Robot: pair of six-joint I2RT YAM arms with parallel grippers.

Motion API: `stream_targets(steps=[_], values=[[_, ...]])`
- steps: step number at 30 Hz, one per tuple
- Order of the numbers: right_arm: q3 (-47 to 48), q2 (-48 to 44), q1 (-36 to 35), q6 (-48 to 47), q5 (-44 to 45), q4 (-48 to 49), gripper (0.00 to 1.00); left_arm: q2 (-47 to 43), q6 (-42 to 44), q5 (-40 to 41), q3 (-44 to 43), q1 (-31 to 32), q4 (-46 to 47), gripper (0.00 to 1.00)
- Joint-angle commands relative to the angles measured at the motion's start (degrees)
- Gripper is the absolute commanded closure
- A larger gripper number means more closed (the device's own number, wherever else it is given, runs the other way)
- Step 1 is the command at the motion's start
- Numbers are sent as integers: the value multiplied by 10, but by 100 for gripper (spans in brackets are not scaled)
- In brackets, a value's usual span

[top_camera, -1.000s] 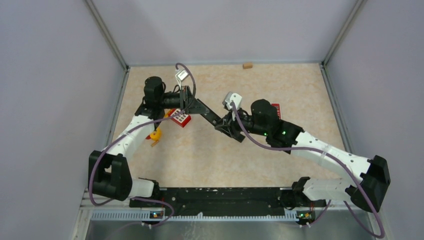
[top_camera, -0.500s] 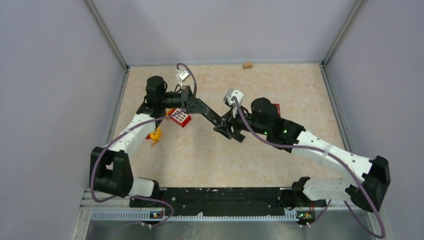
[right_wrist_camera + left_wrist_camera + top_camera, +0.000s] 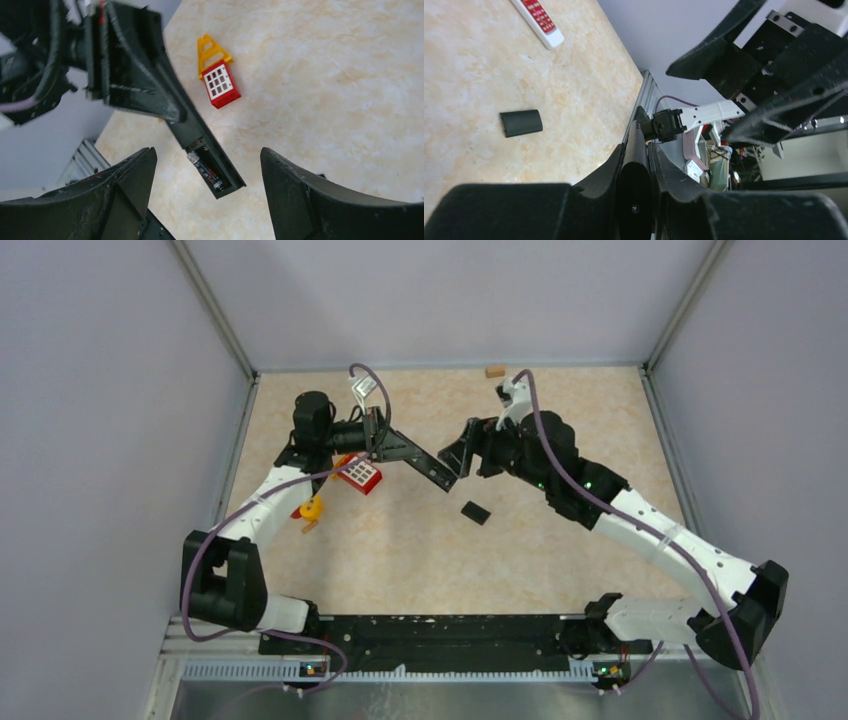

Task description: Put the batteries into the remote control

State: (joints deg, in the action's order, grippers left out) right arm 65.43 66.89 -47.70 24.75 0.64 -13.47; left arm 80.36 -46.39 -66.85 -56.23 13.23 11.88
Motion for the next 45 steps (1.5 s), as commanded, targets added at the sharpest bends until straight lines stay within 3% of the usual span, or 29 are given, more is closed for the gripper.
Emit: stream_targets(steps=[1, 8, 15, 28, 45], values=[[-11, 7, 64, 206, 9, -20, 18, -34, -57, 60, 18, 2, 94, 100], [-130, -3, 107, 330, -137, 191, 13, -42, -124, 95, 48, 2, 165, 100], [-155, 11, 107, 364, -195, 319, 11, -40, -147, 102, 50, 2, 187, 100], [-129, 65, 107, 362, -228, 326, 12, -44, -151, 98, 47, 2, 183, 100], [-105, 79, 107, 348, -226, 307, 33, -43, -140, 93, 55, 2, 177, 100]])
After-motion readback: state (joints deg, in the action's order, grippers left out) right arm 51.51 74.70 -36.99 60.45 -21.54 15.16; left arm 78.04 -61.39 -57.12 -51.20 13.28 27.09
